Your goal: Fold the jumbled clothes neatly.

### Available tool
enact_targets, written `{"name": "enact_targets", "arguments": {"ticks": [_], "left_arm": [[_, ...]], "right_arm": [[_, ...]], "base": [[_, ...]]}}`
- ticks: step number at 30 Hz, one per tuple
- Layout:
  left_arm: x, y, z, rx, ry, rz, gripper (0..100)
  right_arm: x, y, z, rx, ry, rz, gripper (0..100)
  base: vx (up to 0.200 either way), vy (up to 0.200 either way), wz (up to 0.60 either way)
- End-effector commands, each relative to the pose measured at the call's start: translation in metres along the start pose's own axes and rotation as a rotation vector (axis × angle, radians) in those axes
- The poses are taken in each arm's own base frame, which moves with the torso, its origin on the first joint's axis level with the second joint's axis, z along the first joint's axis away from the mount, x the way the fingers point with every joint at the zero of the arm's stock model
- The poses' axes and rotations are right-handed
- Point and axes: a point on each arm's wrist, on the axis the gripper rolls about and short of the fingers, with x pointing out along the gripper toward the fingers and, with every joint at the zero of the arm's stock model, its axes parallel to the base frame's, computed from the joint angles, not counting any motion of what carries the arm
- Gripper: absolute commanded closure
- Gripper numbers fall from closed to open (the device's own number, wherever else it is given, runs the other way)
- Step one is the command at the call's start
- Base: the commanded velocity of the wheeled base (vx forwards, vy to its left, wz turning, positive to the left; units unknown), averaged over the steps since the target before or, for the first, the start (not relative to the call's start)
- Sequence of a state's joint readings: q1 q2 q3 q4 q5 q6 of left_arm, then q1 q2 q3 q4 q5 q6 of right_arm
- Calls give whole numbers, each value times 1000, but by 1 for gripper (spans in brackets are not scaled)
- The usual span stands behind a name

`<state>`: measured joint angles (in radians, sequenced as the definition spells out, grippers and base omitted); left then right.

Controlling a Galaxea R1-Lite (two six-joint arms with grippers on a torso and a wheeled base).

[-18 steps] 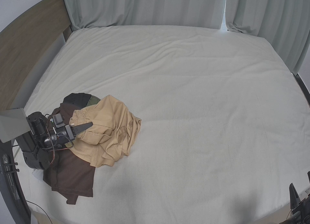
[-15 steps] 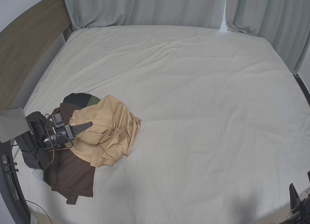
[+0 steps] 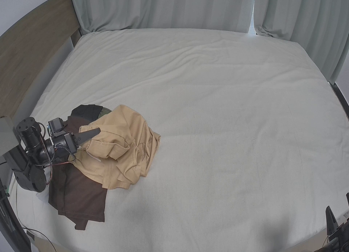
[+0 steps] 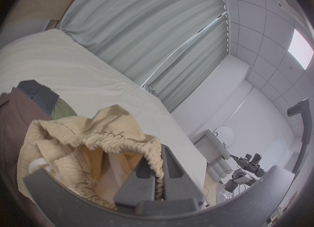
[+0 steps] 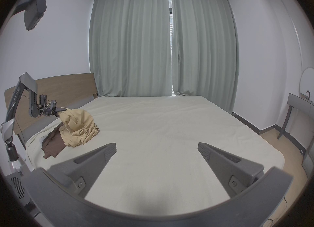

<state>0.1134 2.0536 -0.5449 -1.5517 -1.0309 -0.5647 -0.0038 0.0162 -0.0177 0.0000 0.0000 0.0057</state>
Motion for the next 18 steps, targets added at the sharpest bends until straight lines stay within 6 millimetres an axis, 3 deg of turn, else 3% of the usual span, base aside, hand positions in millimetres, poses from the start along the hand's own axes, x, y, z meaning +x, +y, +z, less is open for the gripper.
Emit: {"name": "enact_targets", "arguments": {"ticks": [1, 7, 13, 18], "left_arm": [[-1, -24, 12, 42, -34, -7, 100], [20, -38, 3, 13, -142, 146, 100], [31, -55, 3, -18, -165, 129, 100], [45, -81, 6, -114, -196, 132, 100]], "right_arm": [[0, 0, -5, 0, 1, 1, 0], [0, 0, -5, 0, 1, -1, 0], [0, 0, -5, 0, 1, -1, 0], [0, 0, -5, 0, 1, -1, 0]], "base": [[0, 0, 0], [0, 0, 0], [0, 0, 0], [0, 0, 0]]}}
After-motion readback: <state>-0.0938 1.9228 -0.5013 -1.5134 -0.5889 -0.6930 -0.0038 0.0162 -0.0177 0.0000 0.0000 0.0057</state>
